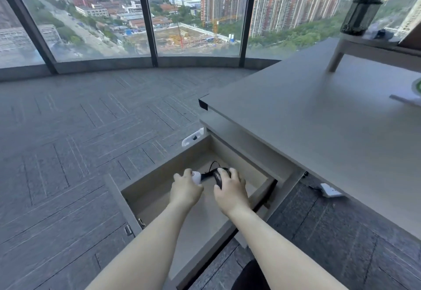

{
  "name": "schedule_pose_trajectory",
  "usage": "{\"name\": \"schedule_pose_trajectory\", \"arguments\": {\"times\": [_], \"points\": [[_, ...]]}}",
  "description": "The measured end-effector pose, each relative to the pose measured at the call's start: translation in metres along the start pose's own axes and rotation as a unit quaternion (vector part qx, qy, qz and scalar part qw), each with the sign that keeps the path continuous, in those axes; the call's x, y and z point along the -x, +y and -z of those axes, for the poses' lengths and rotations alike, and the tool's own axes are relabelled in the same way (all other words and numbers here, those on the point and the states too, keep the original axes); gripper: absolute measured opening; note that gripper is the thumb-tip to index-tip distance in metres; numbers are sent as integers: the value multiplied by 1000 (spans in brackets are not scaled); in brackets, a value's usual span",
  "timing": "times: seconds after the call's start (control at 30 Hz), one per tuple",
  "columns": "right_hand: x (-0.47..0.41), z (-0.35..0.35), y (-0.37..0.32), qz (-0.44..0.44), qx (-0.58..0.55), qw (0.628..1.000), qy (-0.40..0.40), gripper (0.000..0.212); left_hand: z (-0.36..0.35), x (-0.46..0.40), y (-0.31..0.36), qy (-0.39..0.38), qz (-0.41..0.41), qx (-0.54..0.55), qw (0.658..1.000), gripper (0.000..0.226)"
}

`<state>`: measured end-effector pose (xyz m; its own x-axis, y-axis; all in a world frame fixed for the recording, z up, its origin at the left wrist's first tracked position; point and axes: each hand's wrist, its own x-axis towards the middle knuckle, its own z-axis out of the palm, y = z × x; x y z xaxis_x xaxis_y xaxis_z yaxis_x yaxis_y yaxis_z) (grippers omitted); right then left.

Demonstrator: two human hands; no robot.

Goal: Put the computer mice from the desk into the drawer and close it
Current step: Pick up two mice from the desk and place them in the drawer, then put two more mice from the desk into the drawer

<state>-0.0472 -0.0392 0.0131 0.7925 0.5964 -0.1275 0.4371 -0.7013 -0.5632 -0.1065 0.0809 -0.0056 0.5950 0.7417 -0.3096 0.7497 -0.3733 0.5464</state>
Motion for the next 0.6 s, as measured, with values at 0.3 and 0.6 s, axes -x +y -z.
{"name": "schedule_pose_trajectory", "arguments": {"times": [0.3,0.6], "points": [[-30,-33,4,-111,184,961,-176,68,-46,-20,-7,6,-11,-81,997,50],[-8,33,2,-18,83,996,-38,50,-4,0,26,101,-86,12,991,39]]}}
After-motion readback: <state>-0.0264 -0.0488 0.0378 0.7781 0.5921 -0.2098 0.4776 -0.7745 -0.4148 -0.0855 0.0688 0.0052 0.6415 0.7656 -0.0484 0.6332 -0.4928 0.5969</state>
